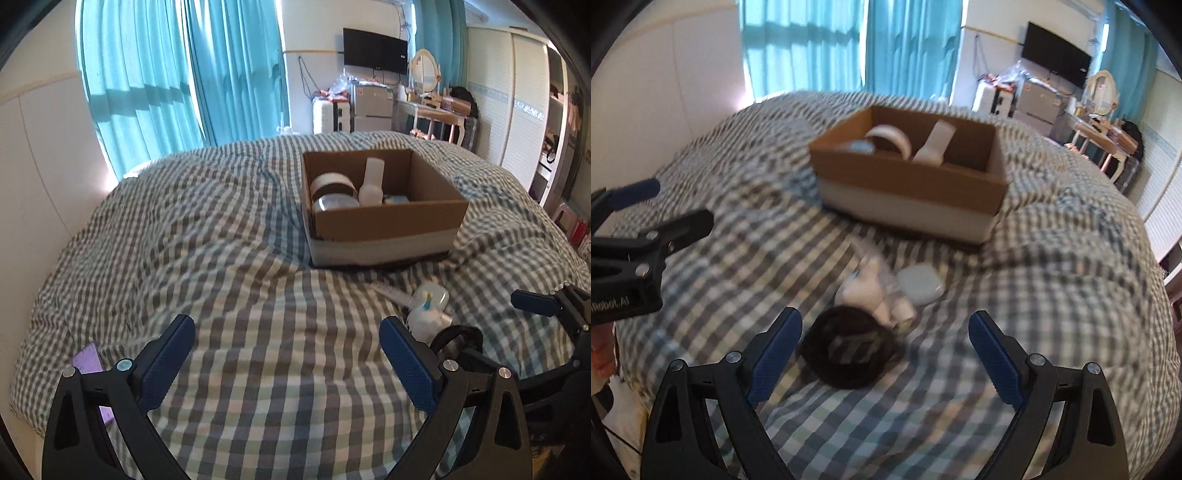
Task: Organize objects
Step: 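Move the right tool to the black round mirror and grasp it, then lift the black mirror with the right tool while the left tool grasps the white bunny bottle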
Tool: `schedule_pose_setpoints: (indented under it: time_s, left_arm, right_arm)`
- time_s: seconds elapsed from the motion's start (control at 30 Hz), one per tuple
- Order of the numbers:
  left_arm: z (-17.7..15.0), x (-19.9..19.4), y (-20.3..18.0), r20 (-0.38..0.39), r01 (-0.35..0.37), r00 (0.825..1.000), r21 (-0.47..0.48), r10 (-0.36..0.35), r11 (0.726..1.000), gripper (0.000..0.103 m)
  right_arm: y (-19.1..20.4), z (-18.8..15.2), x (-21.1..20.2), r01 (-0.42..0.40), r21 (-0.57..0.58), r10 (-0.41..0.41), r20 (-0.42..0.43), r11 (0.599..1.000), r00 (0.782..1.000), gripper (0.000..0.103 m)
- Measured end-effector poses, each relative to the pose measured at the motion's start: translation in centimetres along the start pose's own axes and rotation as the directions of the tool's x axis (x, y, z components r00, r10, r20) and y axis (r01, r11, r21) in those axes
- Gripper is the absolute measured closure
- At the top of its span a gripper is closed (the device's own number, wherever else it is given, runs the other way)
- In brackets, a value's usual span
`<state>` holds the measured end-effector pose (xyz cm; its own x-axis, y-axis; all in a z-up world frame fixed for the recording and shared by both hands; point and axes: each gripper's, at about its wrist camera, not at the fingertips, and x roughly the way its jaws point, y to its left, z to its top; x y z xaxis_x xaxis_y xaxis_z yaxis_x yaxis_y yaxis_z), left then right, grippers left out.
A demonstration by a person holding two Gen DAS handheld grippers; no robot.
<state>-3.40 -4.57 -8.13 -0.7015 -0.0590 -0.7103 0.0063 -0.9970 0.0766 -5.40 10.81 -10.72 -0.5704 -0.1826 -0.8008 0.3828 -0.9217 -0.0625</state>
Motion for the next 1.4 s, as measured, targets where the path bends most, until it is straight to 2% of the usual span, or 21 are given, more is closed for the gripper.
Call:
schedule_pose_setpoints:
  time_s: [0.5,0.57,0.6,0.8,1.0,1.23,1.4]
  left_arm:
    - [-2.0,2.0,1.1,-0.057,0.017,0.998,-0.033,-0.019,0.999,0.0]
    - [-1.9,2.0,1.1,-0.059,0.017,0.998,-0.034,-0.019,0.999,0.0]
    - [-1.9,2.1,1.0,-0.061,0.015,0.998,-0.035,-0.017,0.999,0.001]
    - [-1.9,2.2,0.6,-0.066,0.016,0.998,-0.024,-0.017,1.0,0.001]
    - [-1.7,2.6,-0.3,-0.082,0.035,0.996,-0.025,-0.037,0.999,0.0]
    - [-1.2,3.3,-3.4,-0.087,0.077,0.993,0.007,-0.076,0.997,0.001]
    - [-0.5,3.7,-6.3,-0.077,0.133,0.989,0.047,-0.129,0.99,0.001]
  right_arm:
    - [2.6,-2.0,4.8,0.011,-0.068,-0.018,-0.107,0.998,0.994,0.011]
    - [2.8,-2.2,4.9,0.016,-0.079,-0.025,-0.111,0.997,0.994,0.015]
    - [2.9,-2.3,4.9,0.014,-0.087,-0.024,-0.11,0.996,0.994,0.022]
    - [2.6,-2.4,4.2,0.019,-0.083,-0.025,-0.074,0.996,0.997,0.024]
    - [0.6,-1.9,1.4,0.041,-0.056,-0.041,0.006,0.998,0.999,0.024]
    - [-3.4,-1.6,-1.2,0.076,0.025,-0.077,0.058,0.997,0.995,0.024]
    - [-5.6,-1.5,-2.2,0.095,0.07,-0.101,0.081,0.993,0.992,0.024]
